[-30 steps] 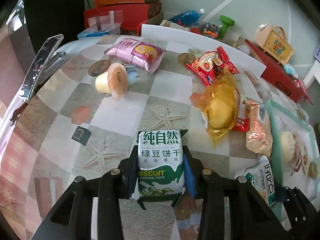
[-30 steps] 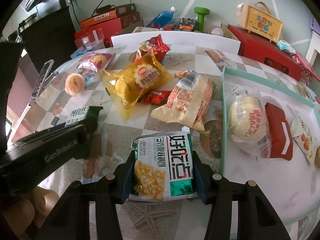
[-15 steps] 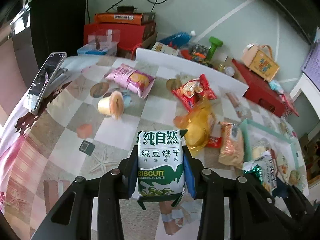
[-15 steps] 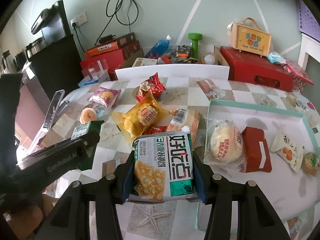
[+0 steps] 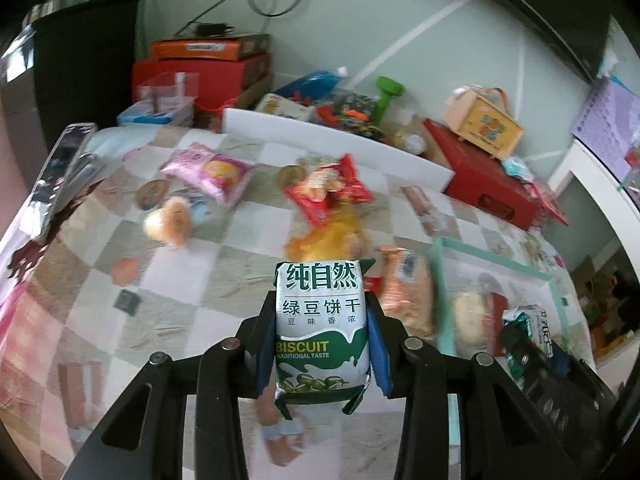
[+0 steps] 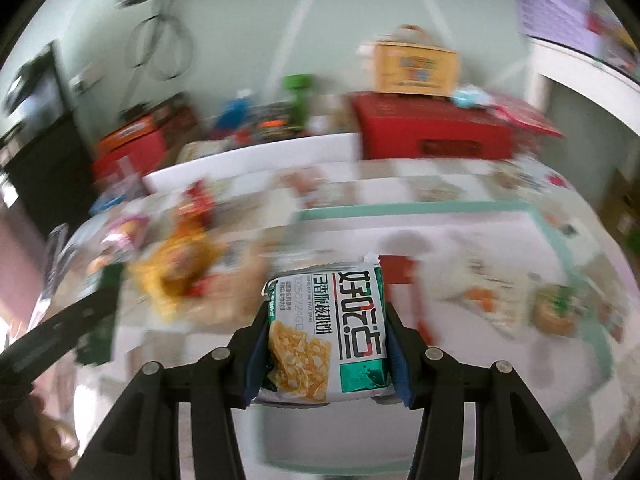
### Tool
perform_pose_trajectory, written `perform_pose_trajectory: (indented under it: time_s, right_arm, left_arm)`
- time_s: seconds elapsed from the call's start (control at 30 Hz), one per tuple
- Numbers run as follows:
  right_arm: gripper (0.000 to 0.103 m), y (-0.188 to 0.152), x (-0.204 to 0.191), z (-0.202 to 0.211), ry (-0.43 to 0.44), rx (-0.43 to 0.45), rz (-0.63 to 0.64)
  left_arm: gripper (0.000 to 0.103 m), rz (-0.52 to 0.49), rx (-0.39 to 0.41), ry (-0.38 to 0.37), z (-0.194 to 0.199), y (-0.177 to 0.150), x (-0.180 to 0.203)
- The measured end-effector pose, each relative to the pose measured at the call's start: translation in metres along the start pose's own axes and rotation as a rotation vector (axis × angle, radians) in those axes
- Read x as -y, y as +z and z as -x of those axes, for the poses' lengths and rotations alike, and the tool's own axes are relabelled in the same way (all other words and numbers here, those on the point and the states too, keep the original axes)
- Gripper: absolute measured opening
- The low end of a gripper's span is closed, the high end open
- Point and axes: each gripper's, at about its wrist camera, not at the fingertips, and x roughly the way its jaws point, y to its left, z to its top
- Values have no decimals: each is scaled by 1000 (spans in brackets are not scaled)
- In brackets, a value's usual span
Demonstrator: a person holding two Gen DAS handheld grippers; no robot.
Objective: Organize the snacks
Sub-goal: 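Carry the BISCUIT box with left tool while right tool carries snack bag to tray, then open left tool over the tray while right tool releases snack bag inside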
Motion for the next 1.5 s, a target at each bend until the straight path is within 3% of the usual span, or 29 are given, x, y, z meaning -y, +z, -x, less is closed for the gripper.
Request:
perform_pose_trajectory:
  time_s: [0.2,0.53,0.77,1.03,1.1,1.17,1.5]
  right_arm:
    - [54,7,68,13,-123,28,-150]
    - [54,3,143,38,-252,39,-321]
    - [54,-2,150,32,-246,-3,-340]
    - [54,-4,144,20,-236,-51,-315]
    - [55,-5,143,17,-244,-70,-309]
    - [55,-6,144,13,-252,-91,-313]
    - [57,-6,140,13,-254,-100,-298]
  left_arm:
    - [41,-82,-11,-88,-2,-5,43]
    - [41,-278,-70,-231,-8,-29,130]
    - [41,-353,-117,-244,-16,-46,158]
    - [42,-365,-143,-226,-26,-52,162]
    - [47,-361,-145,-222,-27,-51,162]
    - [70,-354,-147,-220,-27,-50,161]
    - [71,-342,-140,-206,-24,-47,156]
